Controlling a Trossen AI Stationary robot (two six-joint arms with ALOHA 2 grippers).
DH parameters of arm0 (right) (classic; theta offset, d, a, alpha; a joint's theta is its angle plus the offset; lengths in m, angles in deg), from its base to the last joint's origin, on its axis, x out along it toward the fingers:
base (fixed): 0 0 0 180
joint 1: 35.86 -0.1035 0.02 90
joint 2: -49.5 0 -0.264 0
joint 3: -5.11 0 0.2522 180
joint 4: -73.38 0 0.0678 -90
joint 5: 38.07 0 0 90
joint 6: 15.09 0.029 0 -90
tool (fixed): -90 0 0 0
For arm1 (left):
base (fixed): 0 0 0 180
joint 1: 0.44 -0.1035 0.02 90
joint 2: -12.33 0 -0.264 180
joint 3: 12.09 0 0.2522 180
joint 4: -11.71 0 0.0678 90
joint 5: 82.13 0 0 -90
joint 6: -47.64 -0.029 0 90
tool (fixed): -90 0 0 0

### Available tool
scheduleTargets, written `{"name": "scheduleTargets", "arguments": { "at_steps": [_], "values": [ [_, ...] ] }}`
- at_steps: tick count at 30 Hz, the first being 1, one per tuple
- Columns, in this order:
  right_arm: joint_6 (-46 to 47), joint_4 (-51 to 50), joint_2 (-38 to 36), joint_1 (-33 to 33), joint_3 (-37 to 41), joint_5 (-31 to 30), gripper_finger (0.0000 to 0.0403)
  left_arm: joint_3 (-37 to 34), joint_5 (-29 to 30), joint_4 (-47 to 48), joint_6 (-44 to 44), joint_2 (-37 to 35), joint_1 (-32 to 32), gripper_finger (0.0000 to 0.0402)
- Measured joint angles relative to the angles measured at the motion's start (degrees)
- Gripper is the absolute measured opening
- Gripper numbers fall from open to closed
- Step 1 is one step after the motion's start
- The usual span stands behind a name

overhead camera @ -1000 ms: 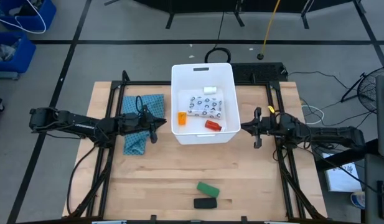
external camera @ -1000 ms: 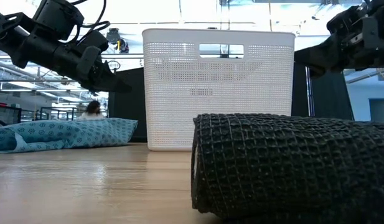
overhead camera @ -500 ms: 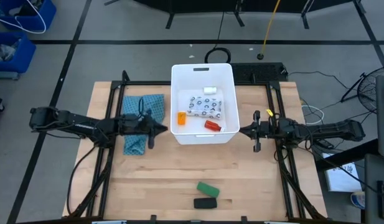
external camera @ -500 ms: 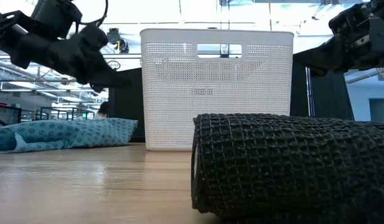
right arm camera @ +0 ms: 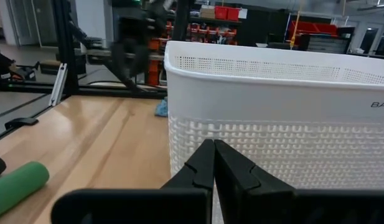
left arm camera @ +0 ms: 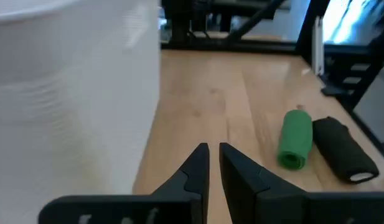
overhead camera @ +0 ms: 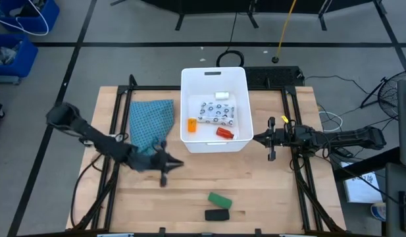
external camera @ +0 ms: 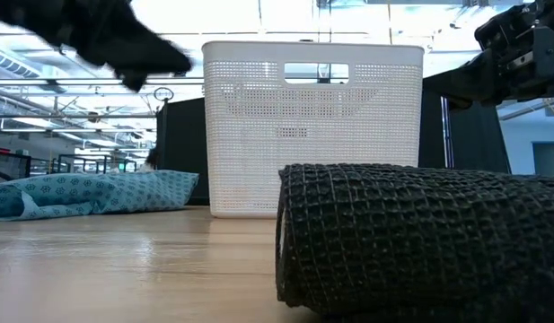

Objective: Pick & place medical supplies in basket/bin
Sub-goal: Put the green rolled bandage in the white bin

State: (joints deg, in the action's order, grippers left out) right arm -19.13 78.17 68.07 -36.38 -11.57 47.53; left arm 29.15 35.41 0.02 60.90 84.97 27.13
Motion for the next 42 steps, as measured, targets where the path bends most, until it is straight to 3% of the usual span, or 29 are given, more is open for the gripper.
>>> {"name": "scheduleTargets", "arguments": {
  "at_steps": [5,10,13,16,22,28,33,42],
  "values": [
    [0.29,0.00,-0.02,0.02,0.00,0.00,0.0000,18.89,1.89,5.99,-0.40,14.31,3.52,0.0042],
    [1.33,-0.04,-0.02,0.02,0.02,0.00,0.0000,38.63,0.69,27.94,-0.51,25.27,3.78,0.0042],
    [1.82,-0.45,0.00,0.02,0.02,0.09,0.0000,48.51,-3.76,39.32,4.34,30.54,2.62,0.0058],
    [1.82,-0.83,0.00,0.02,0.02,0.12,0.0000,55.23,-9.94,43.40,3.65,35.34,1.77,0.0102],
    [2.33,-0.87,0.00,0.02,0.02,0.15,0.0000,59.69,-20.65,43.34,-2.61,40.57,0.16,0.0232],
    [3.16,-0.89,0.00,0.04,0.02,0.17,0.0000,59.74,-22.86,41.48,-5.12,43.23,-2.33,0.0334],
    [3.39,-1.40,0.02,0.04,0.02,0.17,0.0000,59.74,-30.01,39.82,-6.38,46.84,-4.91,0.0369],
    [3.86,-2.57,0.13,0.04,0.02,0.17,0.0000,59.71,-41.27,38.11,-10.67,52.51,-7.48,0.0374]
  ]
}}
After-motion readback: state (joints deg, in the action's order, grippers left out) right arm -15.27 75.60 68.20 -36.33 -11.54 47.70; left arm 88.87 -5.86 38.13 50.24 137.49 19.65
